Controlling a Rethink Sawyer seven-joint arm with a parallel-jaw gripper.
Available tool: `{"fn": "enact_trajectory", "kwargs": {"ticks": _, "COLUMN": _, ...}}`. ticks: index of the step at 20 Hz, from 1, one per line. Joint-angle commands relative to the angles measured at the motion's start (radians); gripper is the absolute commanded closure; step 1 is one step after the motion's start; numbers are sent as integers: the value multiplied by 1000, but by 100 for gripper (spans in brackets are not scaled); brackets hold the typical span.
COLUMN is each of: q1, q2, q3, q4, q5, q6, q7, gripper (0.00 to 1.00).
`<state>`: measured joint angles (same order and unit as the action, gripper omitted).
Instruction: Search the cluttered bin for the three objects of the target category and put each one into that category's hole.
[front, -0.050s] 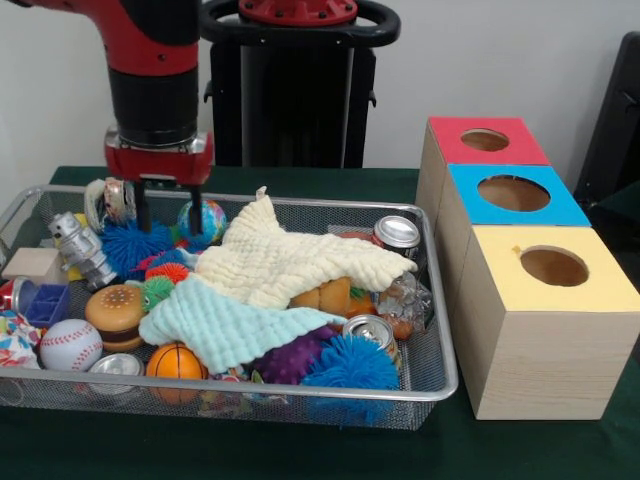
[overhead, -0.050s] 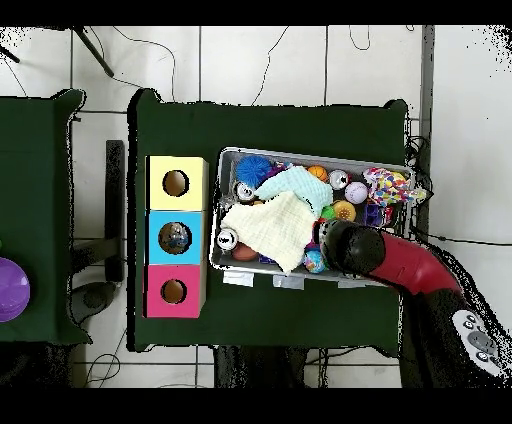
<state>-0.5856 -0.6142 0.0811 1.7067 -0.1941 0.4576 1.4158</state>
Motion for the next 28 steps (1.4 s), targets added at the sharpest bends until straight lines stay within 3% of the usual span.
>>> {"fn": "enact_trajectory", "kwargs": {"ticks": 1, "q1": 75, "q2": 9, "q3": 24, "q4": 128, "q5": 68, "q6": -45, "q7": 264, "gripper": 0}}
{"fn": "enact_trajectory", "kwargs": {"ticks": 7, "q1": 114, "q2": 41, "q3": 8, "q4": 147, "q5": 97, "q6": -123, "q7": 296, "gripper": 0}}
{"fn": "enact_trajectory", "kwargs": {"ticks": 17, "q1": 129, "q2": -2, "q3": 8, "q4": 248, "q5": 134, "q6": -181, "q7": 313, "gripper": 0}}
{"fn": "enact_trajectory", "kwargs": {"ticks": 22, "q1": 146, "q2": -12, "q3": 3, "q4": 259, "q5": 156, "q6": -182, "q7": 325, "gripper": 0}}
{"fn": "enact_trajectory", "kwargs": {"ticks": 28, "q1": 235, "q2": -64, "q3": -41, "q4": 248, "q5": 214, "q6": -106, "q7": 363, "gripper": 0}}
